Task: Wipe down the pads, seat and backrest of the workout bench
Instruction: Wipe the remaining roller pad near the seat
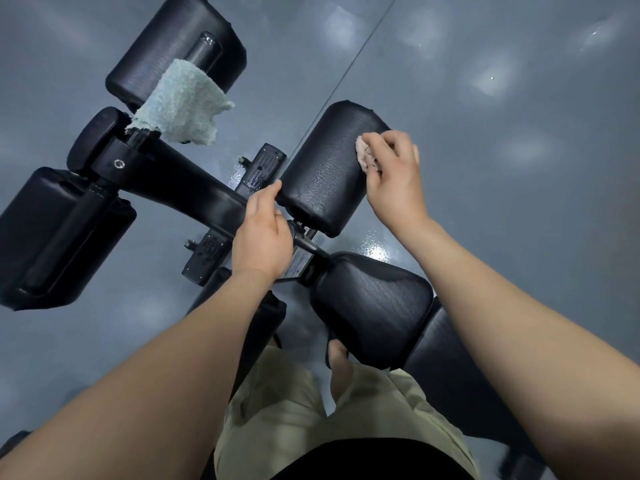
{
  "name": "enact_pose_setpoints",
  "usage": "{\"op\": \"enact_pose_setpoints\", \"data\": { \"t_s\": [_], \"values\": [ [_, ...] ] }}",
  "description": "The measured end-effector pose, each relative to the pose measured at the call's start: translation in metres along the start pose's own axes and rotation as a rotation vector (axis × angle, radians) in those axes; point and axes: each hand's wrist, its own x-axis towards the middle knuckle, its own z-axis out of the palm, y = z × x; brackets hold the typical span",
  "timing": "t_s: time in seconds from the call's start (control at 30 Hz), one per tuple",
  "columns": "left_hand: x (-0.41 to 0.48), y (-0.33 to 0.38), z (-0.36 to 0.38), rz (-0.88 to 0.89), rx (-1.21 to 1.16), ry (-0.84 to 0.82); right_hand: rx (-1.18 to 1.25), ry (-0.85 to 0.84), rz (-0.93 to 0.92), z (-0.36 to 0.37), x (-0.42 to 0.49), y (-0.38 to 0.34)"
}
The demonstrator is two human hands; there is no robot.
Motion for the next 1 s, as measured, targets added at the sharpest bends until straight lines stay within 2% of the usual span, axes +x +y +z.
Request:
{"op": "enact_pose_setpoints", "data": {
  "t_s": [0.17, 0.27, 0.47, 0.73, 0.83, 0.93, 1.0],
  "values": [
    [0.000, -0.001, 0.001, 0.011, -0.003, 0.001, 0.080, 0.125, 0.063, -0.003, 0.033, 0.000],
    [0.001, -0.002, 0.002, 0.015, 0.005, 0.005, 0.036, 0.113, 0.099, 0.000, 0.049, -0.001],
    [0.001, -0.003, 0.003, 0.024, 0.010, 0.016, 0.054, 0.072, -0.074, 0.006, 0.015, -0.017],
    [-0.001, -0.003, 0.003, 0.029, 0.008, 0.022, 0.092, -0.055, -0.207, 0.012, -0.041, -0.027],
    [-0.001, -0.003, 0.003, 0.031, 0.010, 0.021, 0.068, -0.081, -0.252, 0.005, -0.033, -0.024],
    [-0.001, -0.004, 0.003, 0.034, 0.002, 0.029, 0.045, 0.074, -0.068, -0.004, 0.000, -0.017],
    [0.000, -0.004, 0.003, 0.028, -0.004, 0.031, 0.034, 0.115, 0.047, -0.006, 0.017, -0.015]
  ]
}}
